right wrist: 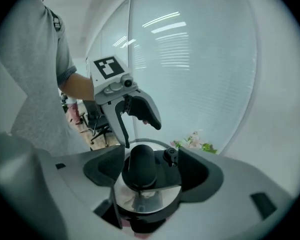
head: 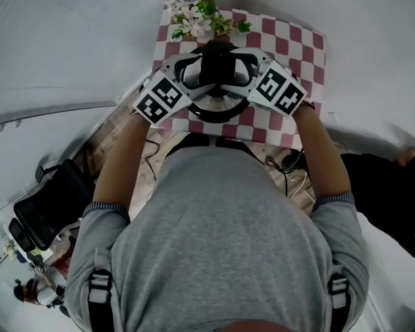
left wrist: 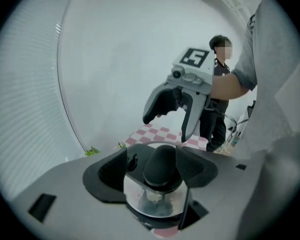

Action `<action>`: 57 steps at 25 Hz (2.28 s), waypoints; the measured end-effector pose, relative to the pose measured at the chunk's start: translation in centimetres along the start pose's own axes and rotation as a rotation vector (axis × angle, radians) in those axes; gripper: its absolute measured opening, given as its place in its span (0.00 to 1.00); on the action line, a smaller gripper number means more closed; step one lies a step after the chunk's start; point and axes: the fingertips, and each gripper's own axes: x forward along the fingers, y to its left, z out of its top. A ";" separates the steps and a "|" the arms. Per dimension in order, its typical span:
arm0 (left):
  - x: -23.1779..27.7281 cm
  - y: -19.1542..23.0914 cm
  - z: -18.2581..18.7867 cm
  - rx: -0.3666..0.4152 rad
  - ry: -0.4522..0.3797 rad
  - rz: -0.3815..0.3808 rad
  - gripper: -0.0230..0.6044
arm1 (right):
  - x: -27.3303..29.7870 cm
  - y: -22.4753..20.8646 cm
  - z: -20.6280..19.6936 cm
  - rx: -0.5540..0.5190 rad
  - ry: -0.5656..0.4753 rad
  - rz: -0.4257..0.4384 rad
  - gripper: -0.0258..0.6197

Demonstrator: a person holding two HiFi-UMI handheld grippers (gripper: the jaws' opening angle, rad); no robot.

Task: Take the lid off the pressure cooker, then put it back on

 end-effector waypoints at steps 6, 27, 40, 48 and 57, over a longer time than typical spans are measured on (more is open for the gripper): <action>-3.1 -0.5 4.3 -0.031 -0.289 0.062 0.56 | -4.2 -0.6 2.0 0.115 -0.242 -0.183 0.56; -7.6 -2.4 4.7 -0.128 -0.552 0.146 0.52 | -8.9 3.7 1.9 0.259 -0.536 -0.451 0.41; -9.1 -2.4 5.4 -0.114 -0.594 0.189 0.19 | -9.8 3.7 2.8 0.235 -0.575 -0.526 0.23; -9.7 -2.2 5.6 -0.107 -0.603 0.221 0.07 | -9.8 3.8 2.9 0.241 -0.586 -0.540 0.05; -10.9 -3.0 6.1 -0.099 -0.617 0.209 0.07 | -9.8 5.2 4.0 0.228 -0.580 -0.560 0.05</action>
